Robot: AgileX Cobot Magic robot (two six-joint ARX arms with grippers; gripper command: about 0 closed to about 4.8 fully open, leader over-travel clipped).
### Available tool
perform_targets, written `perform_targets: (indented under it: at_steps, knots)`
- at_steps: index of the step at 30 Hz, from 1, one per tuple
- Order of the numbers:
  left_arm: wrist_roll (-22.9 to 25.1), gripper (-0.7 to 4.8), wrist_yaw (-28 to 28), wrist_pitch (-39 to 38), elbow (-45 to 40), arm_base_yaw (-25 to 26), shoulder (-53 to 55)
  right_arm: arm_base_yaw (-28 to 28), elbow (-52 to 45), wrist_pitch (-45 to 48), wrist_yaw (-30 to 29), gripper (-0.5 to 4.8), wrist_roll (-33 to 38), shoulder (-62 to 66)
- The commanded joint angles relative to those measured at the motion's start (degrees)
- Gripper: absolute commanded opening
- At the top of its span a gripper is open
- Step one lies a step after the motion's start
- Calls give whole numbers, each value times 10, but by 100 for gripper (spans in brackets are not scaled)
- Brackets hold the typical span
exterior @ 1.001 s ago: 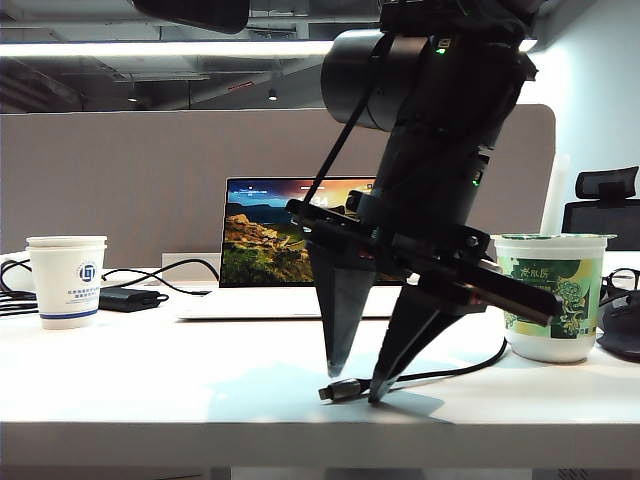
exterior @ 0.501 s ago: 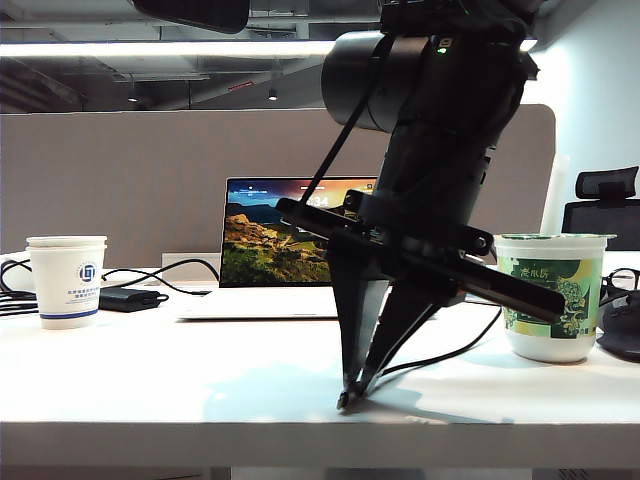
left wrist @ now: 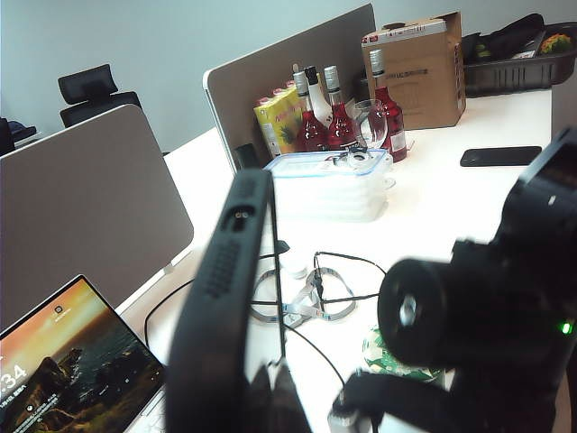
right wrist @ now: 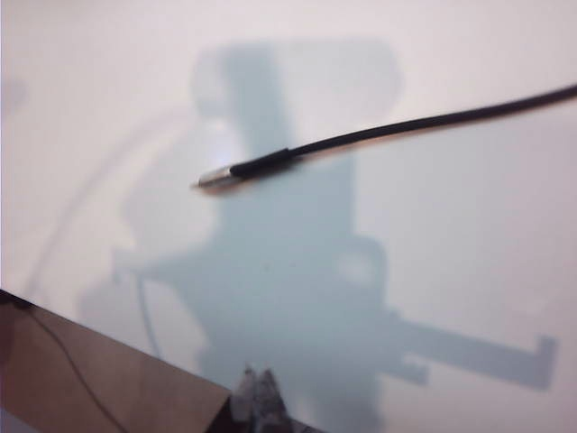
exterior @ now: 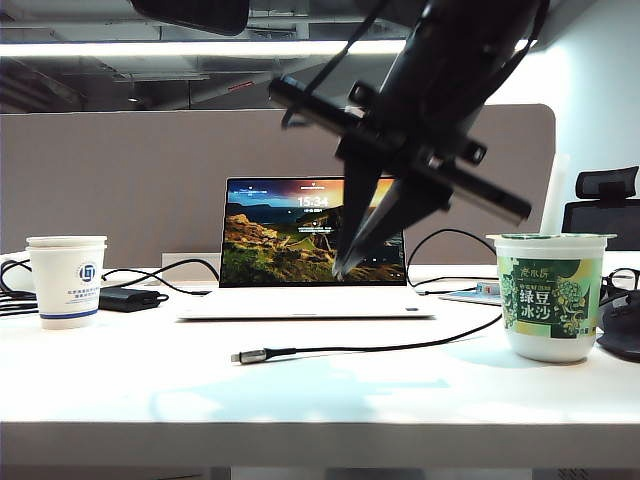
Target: Pick up the black phone, pick up the charger plug, insert the charger plug into the phone's charging port, and finally place the connected phone back on the desk.
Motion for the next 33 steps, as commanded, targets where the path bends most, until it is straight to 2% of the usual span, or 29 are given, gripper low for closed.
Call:
perform_targets:
  at_steps: [1, 2, 4, 5, 7, 8, 9, 12, 15, 20, 26, 31, 33]
  knots:
    - [-2, -6, 0, 21, 4, 0, -4, -8, 2, 19, 39, -5, -7, -18]
    - [-3, -6, 0, 21, 4, 0, -4, -11, 2, 25, 28, 4, -6, -17]
    - [-4, -6, 1, 21, 4, 0, -4, -14, 2, 44, 12, 77, 40, -16]
    - [-13, -6, 0, 21, 4, 0, -4, -13, 1, 61, 12, 140, 65, -16]
    - [-13, -6, 0, 21, 4, 0, -4, -13, 1, 99, 5, 204, 92, -13]
    - [-13, -6, 0, 21, 4, 0, -4, -13, 1, 113, -2, 212, 112, -12]
    - [-13, -6, 0, 21, 4, 0, -4, -13, 2, 128, -2, 212, 162, -5]
    - [-13, -6, 0, 21, 4, 0, -4, -13, 1, 129, -5, 212, 245, 10]
    - [-13, -6, 0, 22, 4, 0, -4, -13, 1, 134, -37, 211, 305, 41]
    - [-12, -6, 0, 23, 4, 0, -4, -13, 2, 179, -47, 207, 396, 83]
    - [-12, -6, 0, 28, 4, 0, -5, -18, 22, 183, -68, 198, 426, 111]
    - [-12, -6, 0, 39, 4, 0, -11, -34, 108, 136, -67, 196, 408, 141]
    - [-12, -6, 0, 39, 4, 0, -11, -37, 123, 119, -66, 166, 409, 156]
